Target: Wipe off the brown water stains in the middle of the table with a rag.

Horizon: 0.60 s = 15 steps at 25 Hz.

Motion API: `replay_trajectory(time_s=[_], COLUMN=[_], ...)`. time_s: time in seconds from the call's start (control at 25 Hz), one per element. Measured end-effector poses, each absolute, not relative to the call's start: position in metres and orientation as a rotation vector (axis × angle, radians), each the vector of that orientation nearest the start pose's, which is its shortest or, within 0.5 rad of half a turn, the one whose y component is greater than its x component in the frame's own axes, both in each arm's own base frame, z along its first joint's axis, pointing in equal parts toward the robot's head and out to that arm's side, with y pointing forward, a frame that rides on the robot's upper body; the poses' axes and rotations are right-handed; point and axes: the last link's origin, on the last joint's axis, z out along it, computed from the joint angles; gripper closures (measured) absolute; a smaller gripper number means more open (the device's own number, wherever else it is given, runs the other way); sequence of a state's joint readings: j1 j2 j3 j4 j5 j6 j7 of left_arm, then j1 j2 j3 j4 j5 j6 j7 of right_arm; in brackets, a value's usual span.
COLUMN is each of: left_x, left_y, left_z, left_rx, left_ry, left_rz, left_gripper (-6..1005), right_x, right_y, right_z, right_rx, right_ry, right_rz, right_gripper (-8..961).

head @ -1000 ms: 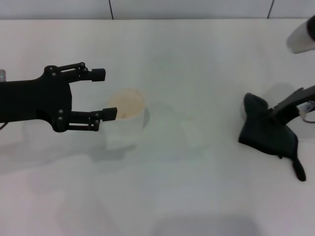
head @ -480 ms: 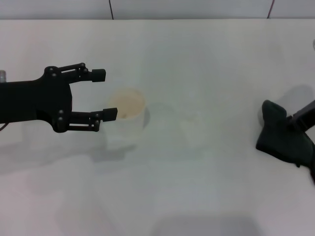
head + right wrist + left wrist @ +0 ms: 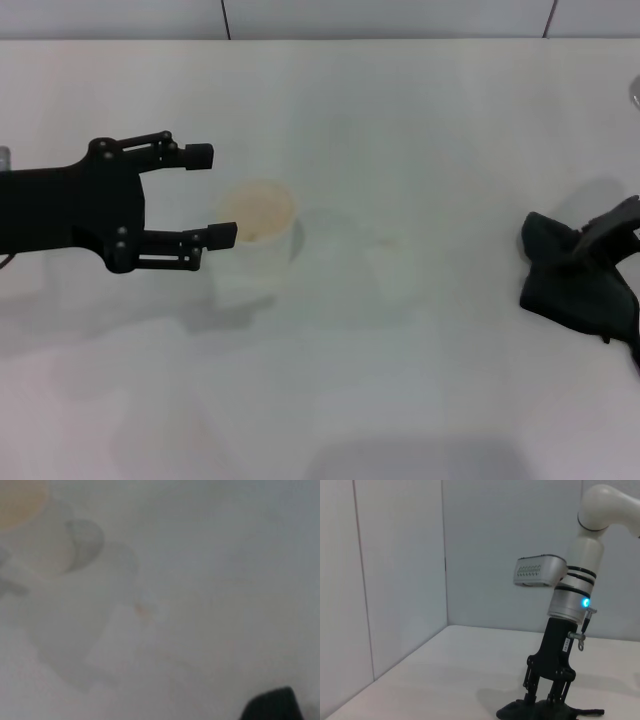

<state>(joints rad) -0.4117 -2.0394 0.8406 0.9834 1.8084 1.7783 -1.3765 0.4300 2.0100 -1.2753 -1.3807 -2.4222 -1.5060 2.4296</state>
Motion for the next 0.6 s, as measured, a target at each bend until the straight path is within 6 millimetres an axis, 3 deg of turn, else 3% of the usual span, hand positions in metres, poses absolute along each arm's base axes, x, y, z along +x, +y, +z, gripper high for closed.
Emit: replay_trajectory(time_s=[0.36, 0.6], left_x=[-0.230, -0.230], left_y=[0.307, 0.307], left_z=[0.054, 0.055], left_rx=[-2.814, -2.807], left_ry=[-0.195, -0.192], left_rz=[-0.776, -0.787], left_gripper=[124, 124], right_x=[0.214, 0.208], right_y=[0.335, 0.327], right_z=[0.043, 0.044], right_rx=[-2.630, -2.725], right_ry=[0.935, 0.821], right_rz=[-0.117, 0.098], right_gripper=[270, 248])
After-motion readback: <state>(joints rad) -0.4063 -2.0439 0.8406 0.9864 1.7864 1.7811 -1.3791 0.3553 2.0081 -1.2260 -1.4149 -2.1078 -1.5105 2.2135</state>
